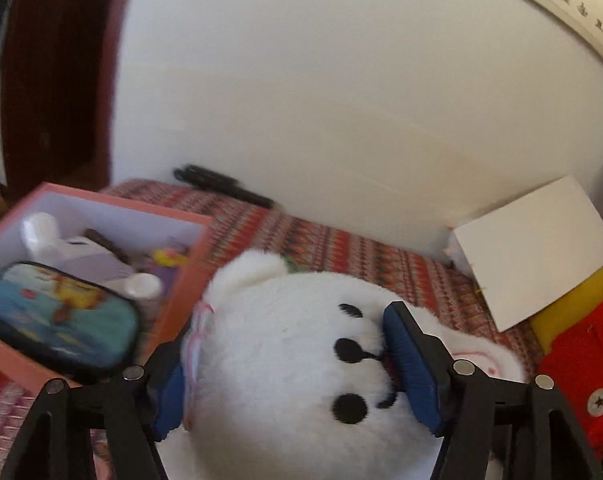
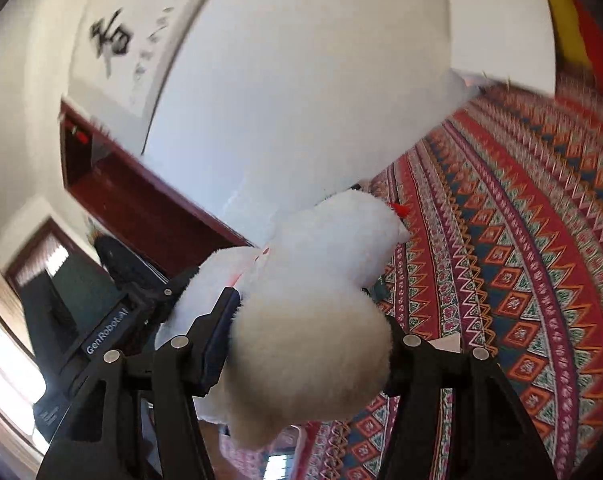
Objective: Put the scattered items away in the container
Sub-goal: 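Grasp the white plush bear with the left gripper while the right grasps the white fluffy plush, then carry both white plush toys into the pink box and release them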
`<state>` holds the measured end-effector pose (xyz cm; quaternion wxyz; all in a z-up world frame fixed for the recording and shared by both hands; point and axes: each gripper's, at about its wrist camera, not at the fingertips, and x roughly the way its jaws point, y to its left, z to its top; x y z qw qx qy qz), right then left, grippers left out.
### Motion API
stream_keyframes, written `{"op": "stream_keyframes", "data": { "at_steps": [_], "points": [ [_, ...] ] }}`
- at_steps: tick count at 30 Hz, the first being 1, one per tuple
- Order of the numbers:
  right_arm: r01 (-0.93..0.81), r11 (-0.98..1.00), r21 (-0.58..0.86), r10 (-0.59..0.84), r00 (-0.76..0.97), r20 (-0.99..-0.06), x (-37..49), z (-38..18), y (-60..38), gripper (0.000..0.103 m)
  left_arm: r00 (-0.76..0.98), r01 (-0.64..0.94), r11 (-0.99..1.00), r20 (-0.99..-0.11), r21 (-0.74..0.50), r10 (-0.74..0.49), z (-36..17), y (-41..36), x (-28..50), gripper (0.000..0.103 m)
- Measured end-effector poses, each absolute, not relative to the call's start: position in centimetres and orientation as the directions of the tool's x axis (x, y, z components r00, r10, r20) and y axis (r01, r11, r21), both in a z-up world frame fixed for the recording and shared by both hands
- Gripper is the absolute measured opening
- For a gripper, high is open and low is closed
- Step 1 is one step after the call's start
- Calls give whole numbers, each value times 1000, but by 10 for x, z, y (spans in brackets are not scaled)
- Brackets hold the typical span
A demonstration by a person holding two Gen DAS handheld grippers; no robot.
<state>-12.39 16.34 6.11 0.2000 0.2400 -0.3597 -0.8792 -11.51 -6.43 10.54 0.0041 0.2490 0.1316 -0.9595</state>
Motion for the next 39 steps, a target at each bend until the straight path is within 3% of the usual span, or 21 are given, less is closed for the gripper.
{"op": "stream_keyframes", "data": {
  "at_steps": [3, 4, 5, 6, 8, 9, 11, 13, 16, 18, 19, 20, 22, 23, 25, 26, 27, 28, 33, 36, 39],
  "points": [
    [224, -713, 664, -522, -802, -290, -108, 84, 129, 61, -891, 108, -968, -455, -227, 7, 115, -87, -97, 62],
    [246, -721, 648, -530, -798, -286, -106, 90, 116, 61, -896, 89, -969, -444, -232, 24, 118, -92, -97, 49],
    [288, -718, 634, -557, -784, -274, -106, 98, 101, 54, -889, 58, -967, -453, -248, 63, 120, -96, -100, 45],
    [328, -709, 624, -585, -767, -262, -106, 106, 84, 46, -885, 57, -958, -459, -280, 81, 123, -106, -102, 28],
    [375, -683, 626, -623, -747, -232, -115, 120, 53, 30, -884, 72, -951, -461, -301, 79, 128, -130, -114, 39],
    [398, -679, 617, -633, -743, -218, -121, 128, 39, 14, -889, 95, -952, -455, -291, 50, 131, -142, -123, 45],
    [443, -695, 566, -642, -737, -211, -141, 144, 3, 1, -897, 119, -950, -442, -290, 23, 137, -170, -146, 46],
    [490, -682, 543, -675, -708, -209, -171, 153, -33, 0, -895, 145, -947, -446, -287, -2, 138, -208, -178, 63],
    [476, -769, 427, -610, -746, -266, -213, 143, -73, 1, -844, 259, -930, -529, -262, -86, 111, -263, -215, 64],
    [395, -874, 283, -478, -805, -351, -227, 116, -89, 19, -834, 324, -892, -540, -315, -112, 83, -288, -207, 64],
    [369, -887, 278, -455, -799, -394, -229, 96, -87, 38, -827, 346, -875, -549, -337, -116, 63, -295, -198, 67],
    [351, -881, 317, -462, -781, -420, -225, 75, -78, 54, -819, 344, -872, -565, -348, -98, 44, -297, -190, 69],
    [319, -851, 416, -494, -756, -429, -210, 45, -52, 68, -793, 333, -876, -606, -348, -61, 5, -299, -170, 70],
    [304, -823, 479, -524, -733, -434, -196, 28, -34, 82, -781, 331, -878, -622, -344, -50, -8, -302, -160, 71],
    [293, -760, 580, -597, -667, -446, -167, -3, -2, 100, -762, 318, -867, -648, -384, 8, -26, -316, -139, 74],
    [305, -731, 610, -641, -615, -460, -157, -17, 8, 102, -770, 312, -849, -637, -427, 37, -32, -327, -128, 80],
    [318, -705, 634, -684, -542, -488, -151, -32, 16, 102, -778, 320, -826, -627, -464, 50, -38, -336, -118, 93],
    [338, -686, 644, -718, -461, -522, -145, -46, 19, 102, -777, 334, -805, -626, -491, 59, -43, -342, -111, 96],
    [701, -530, 476, -766, -156, -623, -68, -57, -51, 102, -696, 392, -727, -698, -564, 167, -85, -359, -114, 95],
    [785, -544, 297, -683, -209, -700, -49, -62, -94, 102, -640, 398, -734, -740, -551, 208, -95, -353, -115, 95],
    [801, -598, 10, -527, -384, -758, -36, -75, -132, 103, -569, 373, -773, -784, -514, 247, -101, -338, -118, 95]
  ]
}}
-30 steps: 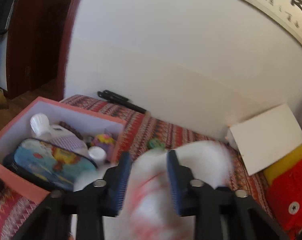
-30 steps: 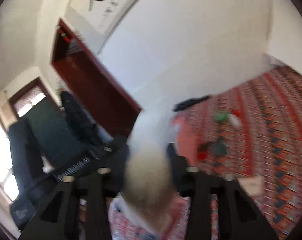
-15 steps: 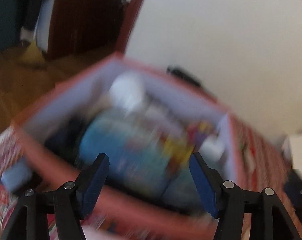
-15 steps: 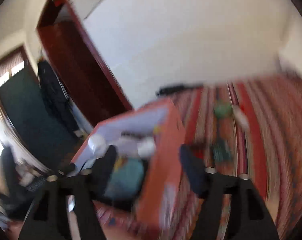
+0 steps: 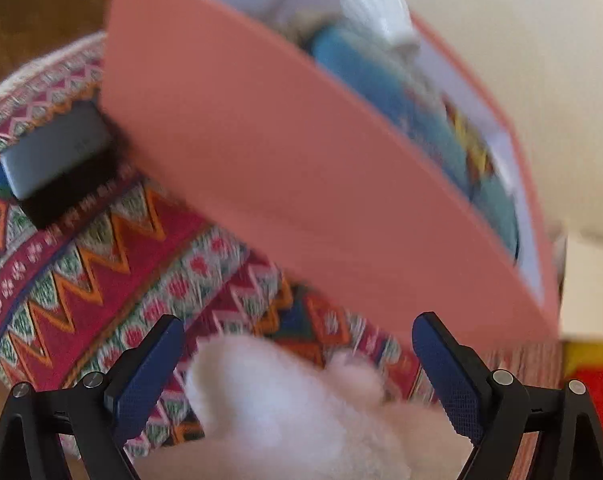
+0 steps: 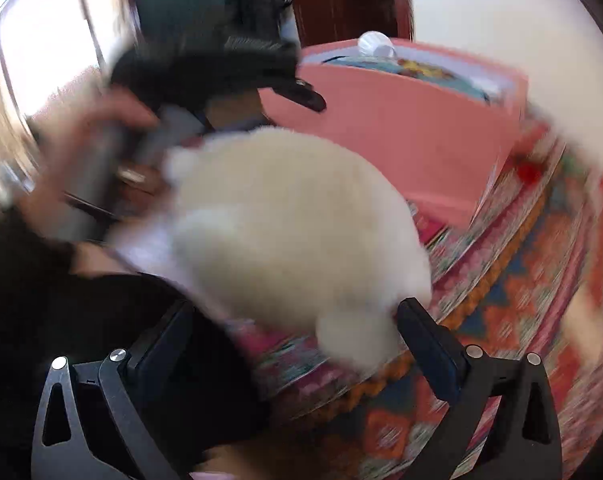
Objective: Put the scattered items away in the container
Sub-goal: 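Carry both white plush toys into the pink box and release them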
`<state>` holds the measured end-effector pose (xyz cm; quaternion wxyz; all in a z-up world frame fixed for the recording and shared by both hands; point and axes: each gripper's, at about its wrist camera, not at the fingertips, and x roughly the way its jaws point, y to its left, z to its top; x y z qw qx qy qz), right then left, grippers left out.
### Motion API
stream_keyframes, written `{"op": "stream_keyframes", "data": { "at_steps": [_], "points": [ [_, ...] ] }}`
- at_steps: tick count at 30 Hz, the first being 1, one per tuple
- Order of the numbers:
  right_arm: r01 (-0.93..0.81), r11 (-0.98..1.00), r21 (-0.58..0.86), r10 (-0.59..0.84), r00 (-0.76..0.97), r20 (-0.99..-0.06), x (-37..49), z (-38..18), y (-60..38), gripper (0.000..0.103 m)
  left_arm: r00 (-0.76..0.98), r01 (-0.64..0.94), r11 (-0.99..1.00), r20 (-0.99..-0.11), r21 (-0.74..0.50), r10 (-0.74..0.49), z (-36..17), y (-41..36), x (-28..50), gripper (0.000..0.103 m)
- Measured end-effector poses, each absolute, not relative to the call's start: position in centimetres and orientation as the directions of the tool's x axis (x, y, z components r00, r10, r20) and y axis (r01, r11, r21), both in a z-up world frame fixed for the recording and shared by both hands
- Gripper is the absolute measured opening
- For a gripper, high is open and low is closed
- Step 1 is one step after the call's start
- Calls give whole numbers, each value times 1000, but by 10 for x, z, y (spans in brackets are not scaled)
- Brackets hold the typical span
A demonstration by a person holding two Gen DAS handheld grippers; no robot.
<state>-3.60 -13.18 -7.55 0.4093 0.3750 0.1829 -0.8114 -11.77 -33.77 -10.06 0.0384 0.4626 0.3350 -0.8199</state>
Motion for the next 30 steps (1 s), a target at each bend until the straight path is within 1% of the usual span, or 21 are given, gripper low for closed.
{"op": "stream_keyframes", "data": {
  "at_steps": [1, 2, 6, 9, 12, 13, 17, 20, 21, 23, 26, 28, 30],
  "points": [
    [789, -615, -7, -524, -415, -743, -38, -77, -134, 103, -556, 362, -782, -791, -507, 255, -100, -334, -116, 95],
    [772, -635, 21, -542, -425, -725, -43, -76, -131, 103, -553, 361, -787, -794, -500, 251, -99, -333, -112, 95],
    [693, -686, 222, -610, -383, -693, -67, -81, -110, 102, -563, 425, -745, -794, -515, 227, -97, -354, -85, 95],
    [669, -695, 265, -619, -368, -694, -72, -81, -101, 102, -548, 477, -699, -802, -533, 238, -110, -377, -66, 95],
    [675, -701, 231, -597, -378, -708, -69, -84, -100, 102, -489, 489, -671, -812, -558, 319, -135, -374, -62, 96],
    [679, -704, 209, -583, -384, -716, -69, -86, -101, 102, -483, 487, -662, -807, -570, 339, -140, -372, -62, 98],
    [709, -697, 103, -533, -417, -736, -60, -93, -128, 103, -486, 443, -577, -725, -685, 488, -156, -363, -64, 99],
    [711, -701, 55, -514, -450, -730, -58, -97, -137, 102, -468, 346, -534, -635, -772, 615, -158, -333, -65, 98],
    [707, -705, 55, -519, -461, -720, -58, -94, -138, 102, -462, 313, -537, -620, -783, 635, -154, -320, -63, 101],
    [676, -734, 72, -513, -482, -710, -60, -89, -133, 102, -477, 279, -587, -640, -760, 603, -141, -301, -59, 101],
    [655, -748, 108, -542, -509, -669, -53, -75, -116, 101, -512, 240, -615, -636, -752, 577, -120, -286, -54, 101],
    [645, -758, 99, -552, -552, -625, -43, -57, -107, 101, -559, 182, -658, -627, -731, 542, -92, -274, -47, 101],
    [634, -766, 103, -567, -592, -573, -38, -35, -98, 101, -616, 118, -713, -614, -691, 493, -53, -260, -43, 101]
  ]
}}
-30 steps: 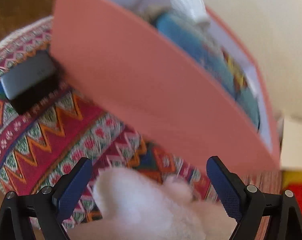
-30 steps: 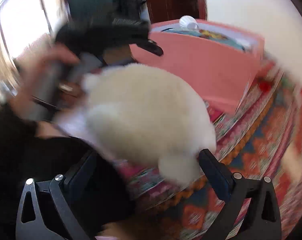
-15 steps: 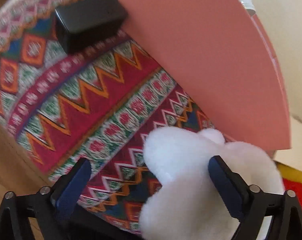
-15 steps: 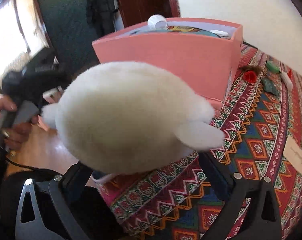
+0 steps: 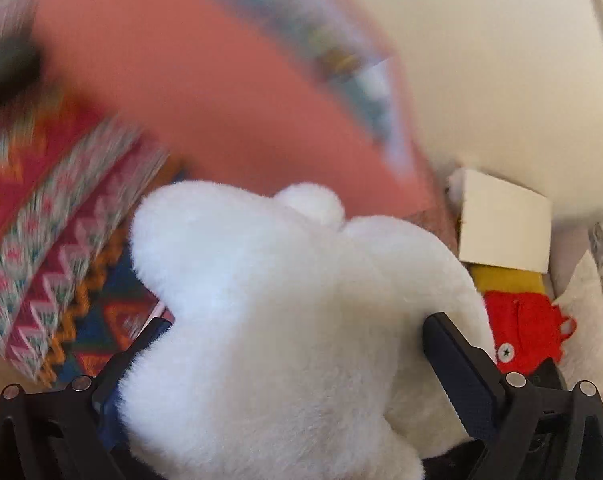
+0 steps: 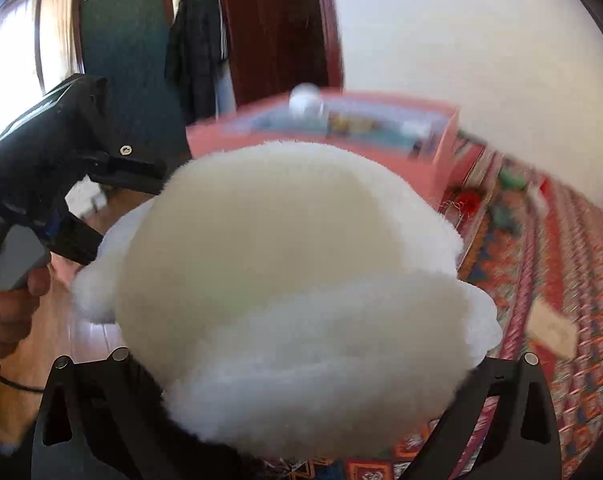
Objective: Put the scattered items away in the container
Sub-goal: 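Carry both white plush toys into the pink box and release them, then grasp the white LED corn bulb with the left gripper while the right grasps the beige card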
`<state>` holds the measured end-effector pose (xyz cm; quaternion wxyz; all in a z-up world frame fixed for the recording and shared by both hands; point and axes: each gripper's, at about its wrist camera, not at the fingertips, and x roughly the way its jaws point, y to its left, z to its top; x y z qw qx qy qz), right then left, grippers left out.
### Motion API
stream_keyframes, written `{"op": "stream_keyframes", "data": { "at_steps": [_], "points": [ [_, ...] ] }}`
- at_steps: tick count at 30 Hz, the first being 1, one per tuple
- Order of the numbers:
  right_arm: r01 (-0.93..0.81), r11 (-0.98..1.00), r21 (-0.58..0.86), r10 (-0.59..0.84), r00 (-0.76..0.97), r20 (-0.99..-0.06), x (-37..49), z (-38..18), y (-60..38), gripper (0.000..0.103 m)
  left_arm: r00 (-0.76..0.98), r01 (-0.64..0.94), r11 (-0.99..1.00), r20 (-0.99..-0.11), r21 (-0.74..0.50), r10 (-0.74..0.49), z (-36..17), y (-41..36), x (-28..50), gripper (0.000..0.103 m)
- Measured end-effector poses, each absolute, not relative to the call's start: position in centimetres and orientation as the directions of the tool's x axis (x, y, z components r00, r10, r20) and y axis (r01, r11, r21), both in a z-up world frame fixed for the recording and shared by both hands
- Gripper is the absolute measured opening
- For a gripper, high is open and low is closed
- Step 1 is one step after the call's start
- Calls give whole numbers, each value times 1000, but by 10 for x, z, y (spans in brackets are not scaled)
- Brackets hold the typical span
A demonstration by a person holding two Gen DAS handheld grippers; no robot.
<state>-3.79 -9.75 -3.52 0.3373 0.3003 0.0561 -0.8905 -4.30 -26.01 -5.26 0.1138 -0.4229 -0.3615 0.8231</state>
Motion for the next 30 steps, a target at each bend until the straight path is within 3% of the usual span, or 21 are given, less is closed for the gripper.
{"op": "stream_keyframes", "data": {
  "at_steps": [7, 11, 13, 15, 17, 19, 22, 25, 30],
  "points": [
    [605, -793, 77, -586, -721, -371, -72, 59, -87, 103, -760, -66, -829, -510, -555, 402, 81, -262, -95, 101],
    [587, -805, 90, -579, -742, -337, -139, 93, -100, 103, -800, -79, -871, -490, -485, 346, 131, -290, -166, 101],
    [597, -794, 117, -592, -713, -375, -194, 96, -113, 103, -818, -36, -895, -502, -444, 282, 141, -316, -204, 102],
    [562, -821, 104, -530, -680, -507, -245, 84, -121, 102, -781, 195, -908, -619, -370, 84, 135, -351, -240, 102],
    [499, -863, 77, -434, -656, -617, -266, 62, -110, 96, -757, 295, -870, -653, -395, 40, 116, -379, -241, 102],
    [516, -851, 95, -464, -654, -598, -243, 41, -77, 97, -776, 276, -857, -627, -435, 68, 90, -398, -220, 102],
    [484, -868, 107, -444, -662, -604, -206, 10, -29, 97, -723, 361, -875, -689, -323, -45, 35, -399, -185, 102],
    [421, -891, 168, -429, -662, -615, -177, -14, 19, 97, -670, 412, -867, -738, -279, -81, -3, -389, -160, 102],
    [360, -928, 99, -339, -702, -626, -153, -18, 48, 98, -668, 413, -871, -739, -266, -91, -10, -345, -134, 102]
  ]
}}
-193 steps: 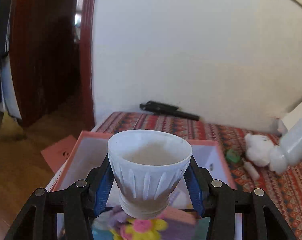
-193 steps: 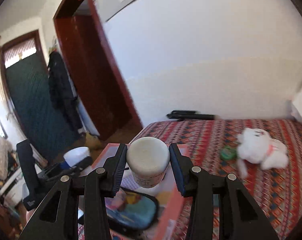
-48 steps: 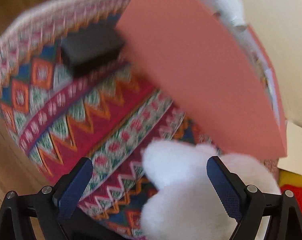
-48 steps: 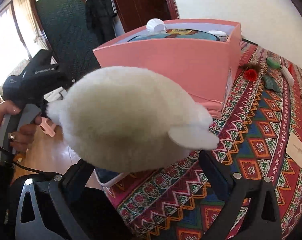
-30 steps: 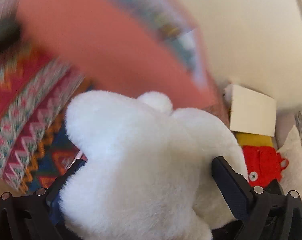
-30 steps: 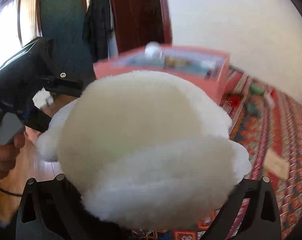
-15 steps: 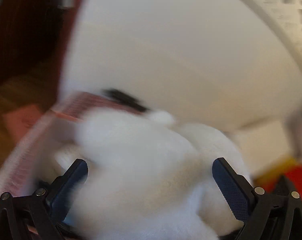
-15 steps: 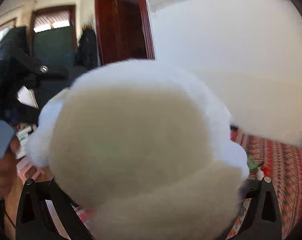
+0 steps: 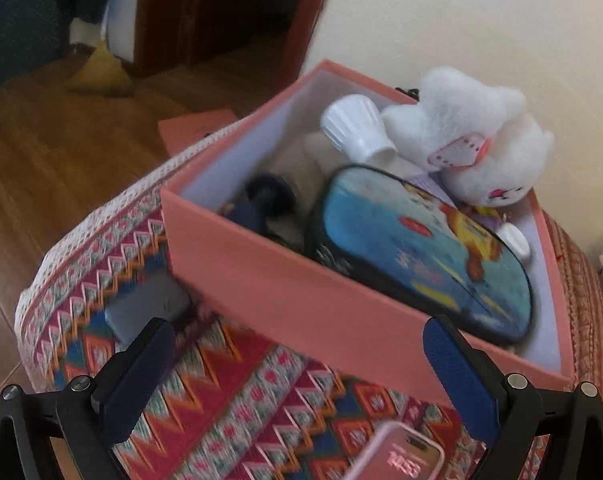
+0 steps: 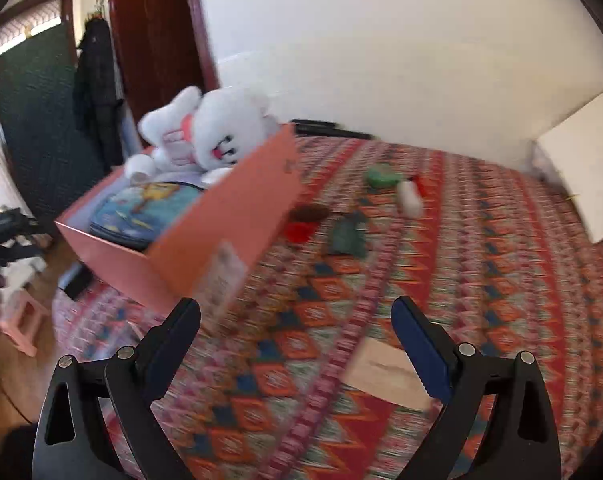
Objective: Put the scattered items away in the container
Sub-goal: 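Grasp the white LED corn bulb with the left gripper while the right grasps the beige card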
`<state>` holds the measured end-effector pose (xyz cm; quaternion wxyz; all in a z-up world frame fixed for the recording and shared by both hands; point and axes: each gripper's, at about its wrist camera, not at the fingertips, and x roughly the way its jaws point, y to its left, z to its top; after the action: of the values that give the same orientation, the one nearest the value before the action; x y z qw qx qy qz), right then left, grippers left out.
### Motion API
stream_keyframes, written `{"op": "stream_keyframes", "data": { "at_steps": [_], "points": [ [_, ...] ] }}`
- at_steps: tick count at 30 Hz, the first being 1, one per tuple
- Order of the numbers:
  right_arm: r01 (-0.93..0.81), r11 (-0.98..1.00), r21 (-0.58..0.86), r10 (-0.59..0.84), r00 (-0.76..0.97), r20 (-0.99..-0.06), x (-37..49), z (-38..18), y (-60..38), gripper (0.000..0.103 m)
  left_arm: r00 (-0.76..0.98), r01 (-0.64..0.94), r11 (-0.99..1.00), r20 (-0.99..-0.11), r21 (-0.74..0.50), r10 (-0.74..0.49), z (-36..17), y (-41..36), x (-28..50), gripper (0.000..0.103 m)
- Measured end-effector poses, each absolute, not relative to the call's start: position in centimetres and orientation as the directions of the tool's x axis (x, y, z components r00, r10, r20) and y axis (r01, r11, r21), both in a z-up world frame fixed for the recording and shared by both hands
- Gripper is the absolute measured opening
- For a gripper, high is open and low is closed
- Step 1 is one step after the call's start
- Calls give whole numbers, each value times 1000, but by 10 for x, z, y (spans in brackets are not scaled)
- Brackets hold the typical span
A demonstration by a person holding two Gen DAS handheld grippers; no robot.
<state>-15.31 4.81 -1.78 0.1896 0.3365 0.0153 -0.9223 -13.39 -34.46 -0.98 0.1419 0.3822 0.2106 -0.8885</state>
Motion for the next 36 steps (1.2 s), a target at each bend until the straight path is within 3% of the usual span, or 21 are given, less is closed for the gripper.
{"op": "stream_keyframes", "data": {
  "at_steps": [5, 10, 13, 15, 19, 27, 29, 31, 33, 34, 36],
  "points": [
    [268, -959, 93, -255, -673, -695, -157, -34, 85, 98, -716, 217, -960, -698, -180, -31, 14, -258, -141, 102],
    [117, -984, 132, -174, -543, -822, -170, -71, 124, 98, -648, 77, -985, -759, -152, 66, -10, -172, -171, 102],
    [138, -985, 104, -161, -514, -843, -178, -82, 115, 98, -616, 25, -990, -782, -139, 95, -20, -133, -194, 102],
    [176, -983, 57, -141, -511, -848, -181, -88, 104, 98, -602, 9, -990, -791, -144, 110, -24, -117, -207, 102],
    [208, -976, 64, -154, -454, -878, -196, -105, 88, 98, -560, 97, -992, -829, -86, 18, -25, -99, -231, 102],
    [268, -963, -9, -119, -457, -882, -227, -119, 69, 99, -533, 163, -961, -840, -226, 107, -21, -100, -260, 102],
    [271, -962, 34, -157, -447, -881, -231, -113, 74, 72, -549, 135, -941, -814, -311, 191, -16, -96, -255, 101],
    [248, -966, 74, -180, -439, -880, -235, -108, 86, 43, -589, 121, -937, -784, -328, 199, -6, -85, -245, 101],
    [205, -964, 169, -242, -413, -878, -241, -106, 107, 27, -624, 68, -939, -749, -338, 225, 3, -68, -245, 102],
    [180, -961, 211, -267, -401, -876, -244, -106, 119, 10, -632, 39, -940, -737, -339, 239, 7, -59, -251, 102],
    [134, -948, 290, -319, -388, -864, -247, -106, 139, 9, -636, 14, -949, -735, -315, 235, 7, -43, -280, 102]
  ]
}}
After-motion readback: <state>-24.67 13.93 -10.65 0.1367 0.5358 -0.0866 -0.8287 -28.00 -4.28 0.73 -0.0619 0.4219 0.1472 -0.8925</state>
